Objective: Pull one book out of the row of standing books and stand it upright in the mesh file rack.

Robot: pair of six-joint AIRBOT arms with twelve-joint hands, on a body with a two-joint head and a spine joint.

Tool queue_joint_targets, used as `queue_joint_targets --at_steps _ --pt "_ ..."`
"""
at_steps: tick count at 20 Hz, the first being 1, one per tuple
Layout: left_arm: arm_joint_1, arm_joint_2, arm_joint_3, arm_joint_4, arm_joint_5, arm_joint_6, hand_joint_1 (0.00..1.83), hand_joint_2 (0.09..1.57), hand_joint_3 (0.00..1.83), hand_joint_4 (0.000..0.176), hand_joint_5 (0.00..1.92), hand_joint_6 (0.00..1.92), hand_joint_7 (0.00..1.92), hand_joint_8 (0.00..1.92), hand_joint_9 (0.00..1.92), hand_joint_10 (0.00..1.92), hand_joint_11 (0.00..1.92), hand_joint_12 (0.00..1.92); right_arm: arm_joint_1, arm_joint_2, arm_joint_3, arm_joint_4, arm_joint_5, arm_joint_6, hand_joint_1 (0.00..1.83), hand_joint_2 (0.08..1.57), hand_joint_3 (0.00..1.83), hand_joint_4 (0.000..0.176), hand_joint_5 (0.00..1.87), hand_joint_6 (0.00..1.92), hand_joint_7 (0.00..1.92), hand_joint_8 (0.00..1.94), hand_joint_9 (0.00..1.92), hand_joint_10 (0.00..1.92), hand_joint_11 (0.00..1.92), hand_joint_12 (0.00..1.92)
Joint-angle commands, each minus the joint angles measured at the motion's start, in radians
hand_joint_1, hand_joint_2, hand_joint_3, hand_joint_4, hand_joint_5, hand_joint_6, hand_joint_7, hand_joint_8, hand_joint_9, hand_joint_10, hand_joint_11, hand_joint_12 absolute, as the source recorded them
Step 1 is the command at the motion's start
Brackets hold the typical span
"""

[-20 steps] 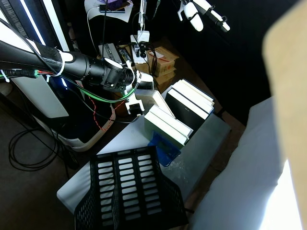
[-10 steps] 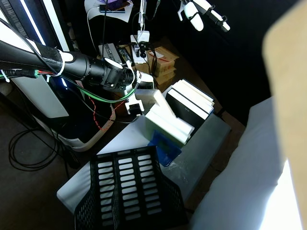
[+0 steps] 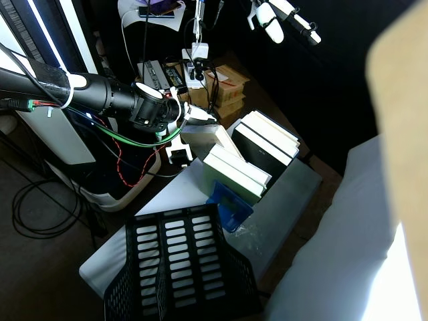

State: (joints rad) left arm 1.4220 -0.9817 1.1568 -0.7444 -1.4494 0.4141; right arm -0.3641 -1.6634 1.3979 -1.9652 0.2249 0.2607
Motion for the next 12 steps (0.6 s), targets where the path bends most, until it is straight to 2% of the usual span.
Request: queue_joint_targets --at_steps 1,2,3,4,5,6,7,8,9,10,12 --pt "-0.002 0.01 0.003 -0.025 -0.127 -0.004 0.17 1.39 0.0 0.063 0.05 0.0 0.0 0.0 0.0 0.0 0.0 0.48 0.003 0.01 0.001 0.007 -0.013 0.005 0.8 0.84 0.0 0.0 0.0 0.0 0.0 0.0 0.0 0.0 0.0 0.0" --pt "-0.002 0.01 0.003 -0.025 -0.127 -0.004 0.17 1.39 0.0 0.063 0.05 0.0 0.0 0.0 0.0 0.0 0.0 0.48 0.003 0.01 0.005 0.005 -0.02 0.005 0.8 0.84 0.0 0.0 0.0 0.0 0.0 0.0 0.0 0.0 0.0 0.0" --pt "-0.002 0.01 0.003 -0.024 -0.127 -0.004 0.16 1.39 0.0 0.063 0.05 0.0 0.0 0.0 0.0 0.0 0.0 0.56 0.003 0.01 0.011 0.003 -0.027 0.005 0.89 1.06 0.03 0.0 0.05 0.02 0.05 0.02 0.06 0.02 0.02 0.01" --pt "-0.002 0.009 0.003 -0.024 -0.127 -0.005 0.16 1.4 0.0 0.06 0.05 0.0 0.0 0.0 0.0 0.0 0.0 0.57 0.003 0.009 0.015 0.003 -0.034 0.005 0.82 1.14 0.07 0.0 0.05 0.02 0.04 0.01 0.05 0.02 0.0 0.0" --pt "-0.002 0.009 0.003 -0.024 -0.127 -0.005 0.16 1.4 0.0 0.059 0.05 0.0 0.0 0.0 0.0 0.0 0.0 0.62 0.001 0.005 0.02 0.001 -0.041 0.005 0.82 1.1 0.04 0.0 0.01 0.0 0.01 0.0 0.01 0.01 0.0 0.0" --pt "-0.002 0.009 0.003 -0.024 -0.126 -0.005 0.16 1.4 0.0 0.057 0.05 0.0 0.0 0.0 0.0 0.0 0.0 0.58 -0.004 -0.003 0.025 -0.001 -0.047 0.005 0.9 1.1 0.04 0.0 0.06 0.02 0.05 0.02 0.06 0.03 0.0 0.0" --pt "-0.002 0.009 0.003 -0.024 -0.126 -0.005 0.15 1.39 0.0 0.055 0.04 0.01 0.0 0.0 0.0 0.0 0.0 0.45 -0.006 -0.014 0.032 -0.006 -0.052 0.005 0.9 1.18 0.0 0.0 0.15 0.03 0.13 0.0 0.12 0.03 0.0 0.19" --pt "-0.002 0.009 0.004 -0.024 -0.125 -0.005 0.16 1.39 0.0 0.065 0.04 0.01 0.0 0.0 0.0 0.0 0.0 0.26 -0.008 -0.018 0.037 -0.008 -0.053 0.005 0.95 1.15 0.0 0.0 0.07 0.02 0.13 0.0 0.09 0.01 0.0 0.04" --pt "-0.002 0.009 0.004 -0.023 -0.124 -0.005 0.18 1.4 0.0 0.061 0.05 0.01 0.0 0.0 0.0 0.0 0.0 0.29 -0.009 -0.02 0.04 -0.009 -0.054 0.005 1.02 1.17 0.0 0.0 0.17 0.06 0.23 0.04 0.15 0.04 0.0 0.01" --pt "-0.002 0.009 0.004 -0.022 -0.124 -0.005 0.18 1.39 0.0 0.059 0.06 0.01 0.0 0.0 0.0 0.0 0.0 0.44 -0.009 -0.02 0.041 -0.01 -0.056 0.005 1.03 1.23 0.0 0.0 0.14 0.05 0.2 0.02 0.12 0.03 0.0 0.0" --pt "-0.002 0.009 0.004 -0.022 -0.124 -0.005 0.17 1.39 0.0 0.054 0.06 0.0 0.0 0.0 0.0 0.0 0.0 0.62 -0.009 -0.024 0.046 -0.015 -0.059 0.006 1.12 1.19 0.0 0.0 0.16 0.05 0.22 0.02 0.14 0.03 0.0 0.0"
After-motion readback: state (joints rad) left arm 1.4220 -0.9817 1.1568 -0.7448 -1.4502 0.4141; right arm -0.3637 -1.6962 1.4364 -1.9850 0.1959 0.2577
